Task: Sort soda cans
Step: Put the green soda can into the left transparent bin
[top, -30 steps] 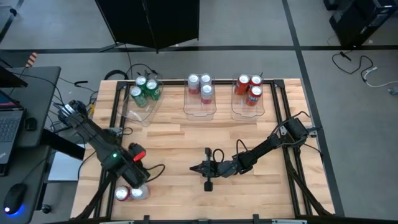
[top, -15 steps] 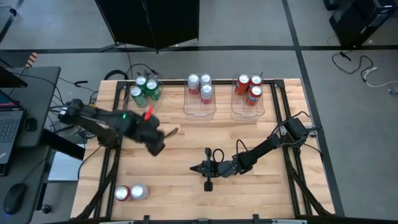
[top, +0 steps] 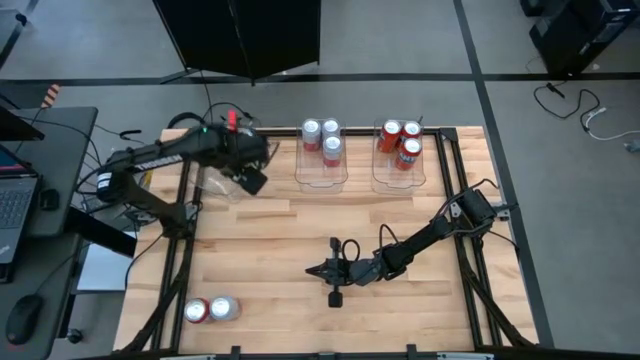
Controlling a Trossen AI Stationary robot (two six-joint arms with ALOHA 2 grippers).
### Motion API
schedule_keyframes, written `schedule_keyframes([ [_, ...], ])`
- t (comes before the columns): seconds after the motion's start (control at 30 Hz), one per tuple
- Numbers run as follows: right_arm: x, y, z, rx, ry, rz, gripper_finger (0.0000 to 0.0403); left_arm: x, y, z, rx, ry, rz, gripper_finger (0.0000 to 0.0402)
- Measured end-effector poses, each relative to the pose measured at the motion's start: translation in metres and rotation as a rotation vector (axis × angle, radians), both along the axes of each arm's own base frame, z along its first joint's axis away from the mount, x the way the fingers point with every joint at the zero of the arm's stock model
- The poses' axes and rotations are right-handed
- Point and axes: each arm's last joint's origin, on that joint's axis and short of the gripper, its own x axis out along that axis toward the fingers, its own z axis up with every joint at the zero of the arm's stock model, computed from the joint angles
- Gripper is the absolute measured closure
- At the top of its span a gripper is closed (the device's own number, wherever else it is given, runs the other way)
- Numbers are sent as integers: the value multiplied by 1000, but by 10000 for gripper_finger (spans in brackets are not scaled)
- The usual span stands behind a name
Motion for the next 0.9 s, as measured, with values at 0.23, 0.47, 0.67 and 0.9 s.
schedule_keyframes([
  [0.23, 0, 0, -1, 9, 15, -4, 403, -4, 36, -1, 45, -21, 30, 164],
  [0.47, -1, 0, -4, 21, 37, -10, 403, -13, 62, -35, 26, 68, 43, 164],
  [0.67, -1, 0, -4, 20, 39, -11, 403, -15, 81, -64, 42, 58, 36, 164],
  [0.9, -1, 0, -4, 19, 44, -11, 403, -21, 96, -83, 50, 30, 51, 164],
])
